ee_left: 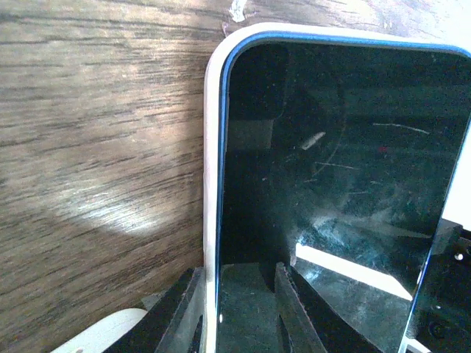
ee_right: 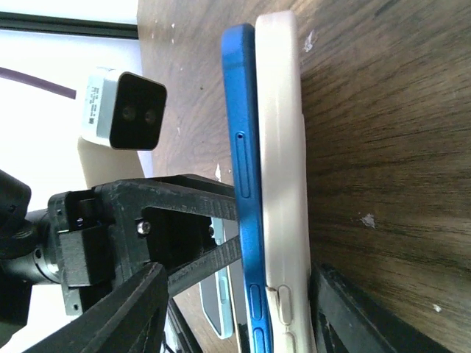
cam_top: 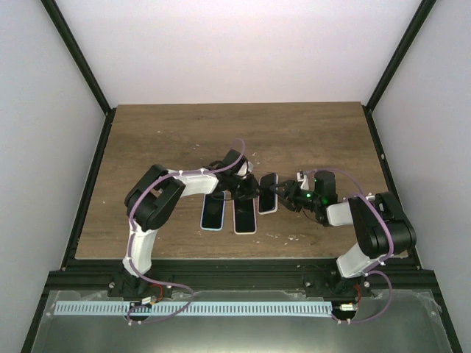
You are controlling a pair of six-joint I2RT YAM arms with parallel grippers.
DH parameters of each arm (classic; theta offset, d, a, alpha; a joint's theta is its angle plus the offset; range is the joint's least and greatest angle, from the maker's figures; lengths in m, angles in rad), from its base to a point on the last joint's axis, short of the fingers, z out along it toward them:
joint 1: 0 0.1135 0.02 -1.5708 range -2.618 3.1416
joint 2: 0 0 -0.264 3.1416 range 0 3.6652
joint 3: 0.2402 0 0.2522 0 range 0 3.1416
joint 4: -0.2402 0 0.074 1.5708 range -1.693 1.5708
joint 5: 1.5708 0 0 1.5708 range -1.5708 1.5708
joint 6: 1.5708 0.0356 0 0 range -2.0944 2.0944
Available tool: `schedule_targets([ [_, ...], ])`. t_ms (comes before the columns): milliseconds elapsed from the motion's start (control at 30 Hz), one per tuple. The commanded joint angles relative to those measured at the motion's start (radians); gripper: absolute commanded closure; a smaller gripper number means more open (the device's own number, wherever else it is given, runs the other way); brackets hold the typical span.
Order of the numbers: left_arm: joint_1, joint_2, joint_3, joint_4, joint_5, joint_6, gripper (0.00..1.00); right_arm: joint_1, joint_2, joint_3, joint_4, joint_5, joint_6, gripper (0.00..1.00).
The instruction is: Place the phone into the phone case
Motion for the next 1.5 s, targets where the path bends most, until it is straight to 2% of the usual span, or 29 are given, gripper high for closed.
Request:
schedule_targets([
  [0,-0.033,-0.008,-0.029,-0.017,0.040,0.018,0.72,0.033,0.039,0.039,0.051,-0.087,-0.023,0.48],
  [300,-0.033,-0.022,0.003,-0.058,0.034,0.040,0.71,0.033,-0.031,0.051,-0.100,-0.027,-0.123,0.83],
  [433,-0.032,-0.039,0.009,-0.060,0.032,0.030,0.70,0.033,-0.043,0.054,-0.155,-0.006,-0.177,0.91],
  [667,-0.006,-0.152,-0.006,-0.066,0.009,0.013,0.60,0.034,-0.107,0.072,-0.237,-0.010,-0.246,0.96],
  [900,0.032,-0.319,-0.070,-0.084,-0.012,0.010,0.49,0.034,-0.263,0.086,-0.305,-0.056,-0.287,0.95],
  [1100,0.067,-0.531,-0.210,-0.014,0.035,-0.012,0.30,0.039,-0.431,0.095,-0.304,-0.129,-0.251,0.95],
  [1200,0.073,-0.607,-0.265,0.043,0.092,-0.020,0.25,0.050,-0.501,0.097,-0.273,-0.160,-0.207,0.95],
  [1467,0.046,-0.651,-0.355,0.264,0.226,-0.079,0.25,0.114,-0.563,0.103,-0.064,-0.226,-0.041,0.93],
])
